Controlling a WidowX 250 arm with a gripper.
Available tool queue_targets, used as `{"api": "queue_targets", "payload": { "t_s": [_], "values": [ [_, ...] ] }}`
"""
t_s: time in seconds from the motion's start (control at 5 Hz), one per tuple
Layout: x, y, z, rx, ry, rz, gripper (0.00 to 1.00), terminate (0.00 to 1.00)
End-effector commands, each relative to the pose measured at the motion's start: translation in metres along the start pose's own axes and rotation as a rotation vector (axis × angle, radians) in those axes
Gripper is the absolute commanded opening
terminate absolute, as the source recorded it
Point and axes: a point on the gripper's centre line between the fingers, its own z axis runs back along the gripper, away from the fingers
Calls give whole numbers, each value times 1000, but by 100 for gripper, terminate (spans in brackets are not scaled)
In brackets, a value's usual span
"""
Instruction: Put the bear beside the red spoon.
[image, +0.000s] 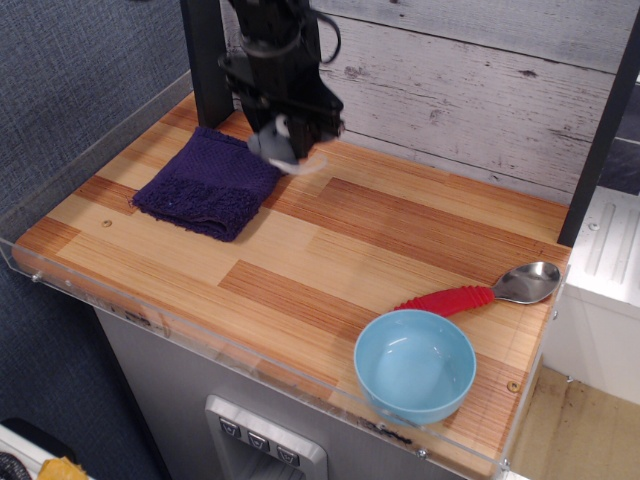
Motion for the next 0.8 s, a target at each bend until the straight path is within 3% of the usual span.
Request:
{"api": "queue_targets", "payload": {
  "t_s": [0.0,0.6],
  "values": [
    [19,-1,52,15,-139,4,0,0],
    [48,-83,60,-96,-171,-148,0,0]
  ]
}}
